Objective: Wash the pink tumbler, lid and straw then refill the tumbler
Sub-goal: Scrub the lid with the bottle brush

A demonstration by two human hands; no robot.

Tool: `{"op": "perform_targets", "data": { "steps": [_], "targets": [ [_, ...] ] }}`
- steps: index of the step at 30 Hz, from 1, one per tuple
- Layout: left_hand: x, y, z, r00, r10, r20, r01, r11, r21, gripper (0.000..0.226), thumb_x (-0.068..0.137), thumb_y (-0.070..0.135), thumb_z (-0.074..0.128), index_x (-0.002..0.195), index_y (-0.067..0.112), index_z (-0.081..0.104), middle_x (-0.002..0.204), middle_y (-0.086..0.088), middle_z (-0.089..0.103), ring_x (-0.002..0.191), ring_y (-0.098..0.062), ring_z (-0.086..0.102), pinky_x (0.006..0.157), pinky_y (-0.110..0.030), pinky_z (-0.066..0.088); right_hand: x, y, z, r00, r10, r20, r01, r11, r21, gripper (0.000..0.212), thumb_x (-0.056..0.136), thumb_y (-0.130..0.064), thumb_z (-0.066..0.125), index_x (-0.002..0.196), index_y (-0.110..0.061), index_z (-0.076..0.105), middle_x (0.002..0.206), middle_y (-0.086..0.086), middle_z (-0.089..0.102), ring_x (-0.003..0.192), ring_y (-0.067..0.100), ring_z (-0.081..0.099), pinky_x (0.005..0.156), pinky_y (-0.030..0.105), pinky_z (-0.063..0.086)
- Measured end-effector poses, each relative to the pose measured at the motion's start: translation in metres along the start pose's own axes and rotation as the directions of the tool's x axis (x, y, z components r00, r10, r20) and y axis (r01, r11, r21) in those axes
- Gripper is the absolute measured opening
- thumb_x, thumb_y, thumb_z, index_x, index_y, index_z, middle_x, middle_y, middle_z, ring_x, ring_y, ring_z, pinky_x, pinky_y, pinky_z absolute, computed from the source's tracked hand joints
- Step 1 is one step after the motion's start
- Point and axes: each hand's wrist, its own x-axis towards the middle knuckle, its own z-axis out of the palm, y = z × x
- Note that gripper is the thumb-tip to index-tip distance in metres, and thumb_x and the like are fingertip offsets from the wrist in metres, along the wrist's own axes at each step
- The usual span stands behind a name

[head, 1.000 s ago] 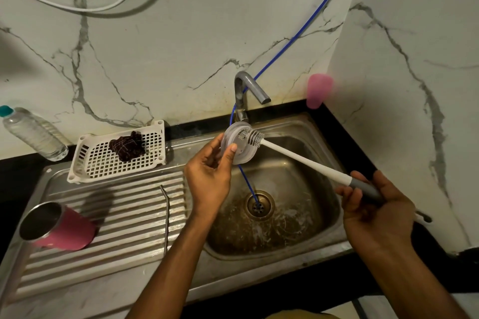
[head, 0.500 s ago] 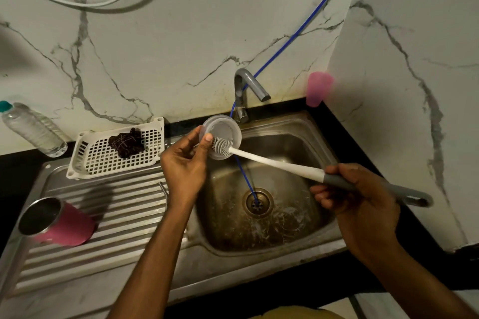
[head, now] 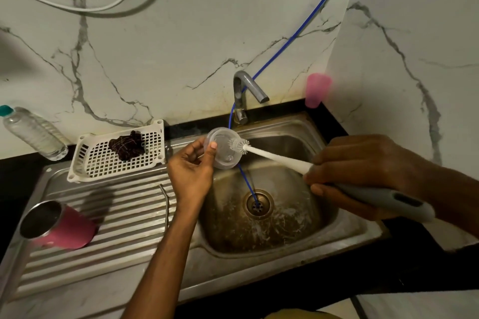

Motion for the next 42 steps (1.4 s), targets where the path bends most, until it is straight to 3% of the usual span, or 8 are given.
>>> {"op": "perform_targets", "data": {
  "steps": [9, 14, 22, 24, 26, 33, 39, 42],
  "targets": [
    [0.003, -0.004, -0.008, 0.992, -0.120, -0.031, 0.118, 0.991, -0.054, 0.025, 0.084, 0.023, 0.077, 0.107, 0.015, 0.074, 0.098, -0.008, 0.078, 0.092, -0.021, 0.076, 0.084, -0.046, 0.061, 0.010, -0.003, 0.022, 0.954, -0.290, 0.080, 0.300, 0.939, -0.167, 0.014, 0.089, -0.017, 0.077, 0.095, -0.004, 0.079, 0.088, 0.009, 0.073, 0.077, 0.022, 0.069, 0.062, 0.032, 0.057],
    [0.007, 0.001, -0.013, 0.993, -0.083, -0.079, 0.080, 0.996, -0.041, 0.020, 0.084, 0.017, 0.079, 0.102, 0.020, 0.073, 0.097, -0.004, 0.077, 0.093, -0.019, 0.076, 0.087, -0.053, 0.060, 0.010, -0.001, 0.026, 0.992, -0.126, 0.031, 0.129, 0.984, -0.125, 0.018, 0.095, -0.019, 0.067, 0.095, -0.005, 0.077, 0.088, 0.009, 0.073, 0.073, 0.023, 0.069, 0.061, 0.036, 0.056],
    [-0.008, -0.002, -0.008, 0.994, 0.003, -0.109, -0.007, 0.999, -0.042, 0.040, 0.082, 0.024, 0.078, 0.115, 0.002, 0.072, 0.103, -0.009, 0.076, 0.095, -0.023, 0.075, 0.085, -0.054, 0.060, 0.025, -0.031, 0.006, 0.934, 0.333, -0.127, -0.276, 0.903, 0.330, 0.018, 0.095, -0.022, 0.063, 0.085, -0.013, 0.076, 0.073, -0.006, 0.070, 0.062, 0.013, 0.068, 0.054, 0.031, 0.053],
    [-0.010, -0.001, -0.006, 0.994, -0.007, -0.112, -0.003, 0.996, -0.086, 0.048, 0.078, 0.030, 0.077, 0.116, 0.002, 0.071, 0.103, -0.010, 0.076, 0.096, -0.025, 0.075, 0.087, -0.054, 0.059, 0.026, -0.034, -0.001, 0.861, 0.491, -0.131, -0.376, 0.788, 0.487, 0.017, 0.091, -0.020, 0.070, 0.078, -0.011, 0.075, 0.066, 0.002, 0.069, 0.057, 0.017, 0.068, 0.051, 0.033, 0.055],
    [-0.013, 0.000, -0.003, 0.995, -0.028, -0.095, 0.017, 0.994, -0.112, 0.052, 0.075, 0.031, 0.077, 0.117, 0.000, 0.070, 0.104, -0.011, 0.076, 0.097, -0.025, 0.075, 0.089, -0.052, 0.059, 0.029, -0.034, -0.003, 0.724, 0.683, -0.097, -0.420, 0.548, 0.723, 0.012, 0.082, -0.018, 0.074, 0.075, -0.009, 0.077, 0.067, 0.012, 0.069, 0.057, 0.021, 0.069, 0.051, 0.028, 0.058],
    [-0.013, -0.005, -0.004, 0.994, -0.086, -0.070, 0.074, 0.983, -0.167, 0.044, 0.073, 0.027, 0.079, 0.114, 0.011, 0.071, 0.106, -0.008, 0.076, 0.101, -0.021, 0.074, 0.092, -0.044, 0.058, 0.020, -0.027, 0.021, 0.339, 0.934, 0.113, -0.194, -0.049, 0.980, 0.020, 0.076, -0.022, 0.063, 0.067, -0.011, 0.076, 0.074, 0.009, 0.071, 0.059, 0.021, 0.068, 0.053, 0.023, 0.058],
    [-0.016, -0.003, 0.000, 1.000, -0.014, -0.028, 0.011, 0.993, -0.115, 0.033, 0.079, 0.010, 0.078, 0.111, 0.014, 0.071, 0.100, 0.009, 0.076, 0.095, -0.009, 0.074, 0.084, -0.024, 0.059, 0.004, -0.021, 0.041, 0.005, 0.956, 0.292, 0.103, -0.291, 0.951, 0.023, 0.095, -0.019, 0.058, 0.078, -0.006, 0.065, 0.069, 0.003, 0.069, 0.052, 0.019, 0.066, 0.046, 0.016, 0.053],
    [-0.017, -0.003, 0.002, 0.999, 0.047, -0.006, -0.047, 0.997, -0.069, 0.036, 0.084, 0.005, 0.077, 0.119, 0.007, 0.069, 0.106, 0.002, 0.075, 0.100, -0.011, 0.073, 0.085, -0.021, 0.057, -0.006, -0.021, 0.049, -0.082, 0.931, 0.356, 0.193, -0.336, 0.922, 0.036, 0.096, -0.022, 0.057, 0.066, -0.008, 0.071, 0.064, 0.002, 0.068, 0.049, 0.019, 0.066, 0.044, 0.014, 0.051]
  ]
}}
